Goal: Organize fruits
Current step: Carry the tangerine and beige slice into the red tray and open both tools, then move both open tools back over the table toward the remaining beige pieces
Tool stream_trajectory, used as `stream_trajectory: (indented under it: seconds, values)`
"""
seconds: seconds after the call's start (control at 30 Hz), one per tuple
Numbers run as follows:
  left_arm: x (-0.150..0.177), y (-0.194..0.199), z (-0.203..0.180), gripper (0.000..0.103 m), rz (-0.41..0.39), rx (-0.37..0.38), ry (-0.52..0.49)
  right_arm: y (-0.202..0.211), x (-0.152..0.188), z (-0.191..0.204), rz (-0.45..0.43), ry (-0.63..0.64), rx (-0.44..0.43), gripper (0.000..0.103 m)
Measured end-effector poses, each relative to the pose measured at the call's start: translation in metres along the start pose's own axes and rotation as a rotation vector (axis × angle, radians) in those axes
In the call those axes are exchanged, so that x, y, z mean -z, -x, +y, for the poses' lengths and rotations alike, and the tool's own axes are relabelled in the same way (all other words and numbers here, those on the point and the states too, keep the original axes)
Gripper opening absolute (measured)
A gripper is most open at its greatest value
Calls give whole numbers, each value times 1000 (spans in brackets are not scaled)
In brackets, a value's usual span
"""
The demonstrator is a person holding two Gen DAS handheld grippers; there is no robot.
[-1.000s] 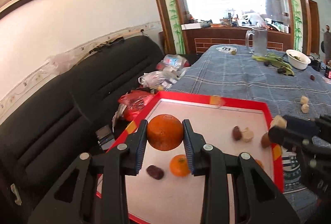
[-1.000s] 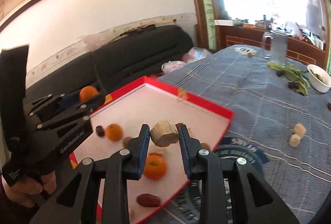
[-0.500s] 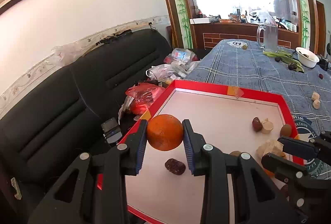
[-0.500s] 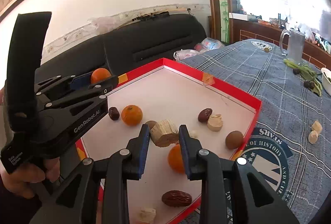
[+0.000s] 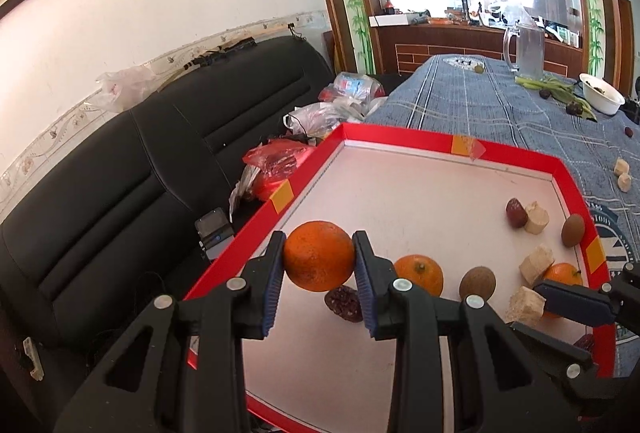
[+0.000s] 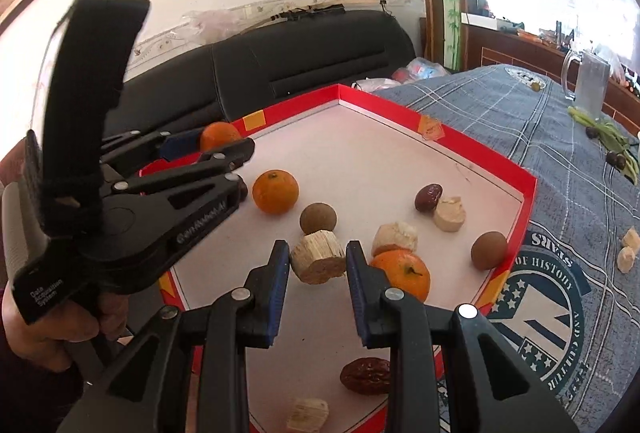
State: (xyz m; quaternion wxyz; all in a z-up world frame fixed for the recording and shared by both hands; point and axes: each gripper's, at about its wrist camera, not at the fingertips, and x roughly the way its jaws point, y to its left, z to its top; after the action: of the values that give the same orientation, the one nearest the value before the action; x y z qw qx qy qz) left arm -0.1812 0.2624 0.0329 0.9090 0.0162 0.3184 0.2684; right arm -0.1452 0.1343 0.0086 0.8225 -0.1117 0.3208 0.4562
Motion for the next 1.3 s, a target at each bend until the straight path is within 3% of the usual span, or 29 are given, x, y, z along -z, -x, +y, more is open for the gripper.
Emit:
stream_trajectory:
  seconds: [0.17, 0.4, 0.67, 0.77, 0.9, 0.93, 1.03, 1.17, 1.3]
  values:
    - [4, -3, -4, 36, 24, 21, -13, -5, 2, 7, 33, 27, -39, 28]
    - [6, -5, -11, 36, 24, -22, -80, -13, 2, 5, 94, 13, -57, 30]
    - [5, -12, -15, 37, 39, -54, -108, -12, 3, 2, 94, -11, -65, 30]
    - [5, -13, -13, 46, 40, -83, -109, -9, 1, -1, 90, -29, -62, 30]
    - [1, -7, -7, 79, 17, -106, -85, 10, -4, -10, 20, -61, -75, 31]
    - [-1, -4, -6, 80, 4, -103, -75, 17, -6, -15, -7, -72, -78, 31]
    - [-5, 4, -7, 80, -20, -96, -60, 40, -11, -36, -81, -113, -37, 43]
    - [-13, 18, -24, 85, -58, -51, -90, 58, -17, -78, -124, -191, 42, 44]
    - [-17, 36, -56, 88, -94, 15, -156, 71, -19, -141, -119, -275, 197, 47]
